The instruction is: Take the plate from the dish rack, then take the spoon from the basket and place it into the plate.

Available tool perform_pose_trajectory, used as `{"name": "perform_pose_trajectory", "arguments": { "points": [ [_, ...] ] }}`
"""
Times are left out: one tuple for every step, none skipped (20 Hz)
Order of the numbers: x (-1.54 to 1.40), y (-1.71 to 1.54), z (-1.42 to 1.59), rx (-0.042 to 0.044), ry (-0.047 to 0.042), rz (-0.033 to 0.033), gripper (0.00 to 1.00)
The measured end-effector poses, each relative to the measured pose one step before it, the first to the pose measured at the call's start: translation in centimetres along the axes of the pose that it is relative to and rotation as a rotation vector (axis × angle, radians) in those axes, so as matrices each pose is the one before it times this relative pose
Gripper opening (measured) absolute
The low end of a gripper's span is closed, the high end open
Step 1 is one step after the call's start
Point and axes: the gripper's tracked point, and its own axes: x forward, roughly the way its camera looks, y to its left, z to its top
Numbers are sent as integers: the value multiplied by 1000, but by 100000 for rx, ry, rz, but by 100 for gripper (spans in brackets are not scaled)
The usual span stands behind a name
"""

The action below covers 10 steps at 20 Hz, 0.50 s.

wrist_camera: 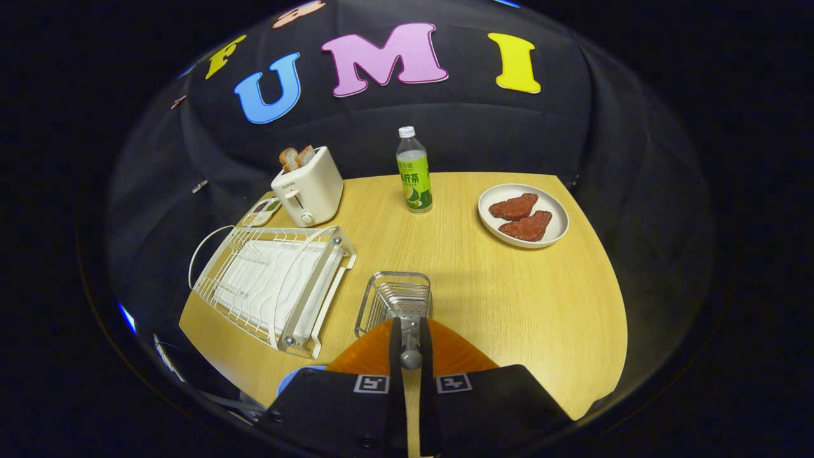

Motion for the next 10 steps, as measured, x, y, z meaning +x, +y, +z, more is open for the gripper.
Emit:
{"name": "perform_pose_trajectory", "arguments": {
  "points": [
    [-448, 7, 448, 161, -1183, -642, 12],
    [-262, 4, 406, 599, -974, -665, 12],
    [-461, 120, 552, 923, -1428, -370, 12],
    [-465, 241, 504, 1173, -1451, -14, 12],
    [-601, 346, 470, 1518, -1359, 139, 12],
    [-672, 428, 503, 1553, -1352, 553, 12],
    [-828, 472, 423, 1170, -1351, 766, 12],
    [-914, 517, 424, 536, -1571, 719, 12],
    [-1099, 480, 490, 60, -1587, 682, 12],
    [-1100, 597, 396, 18, -1441, 1046, 12]
  ]
}}
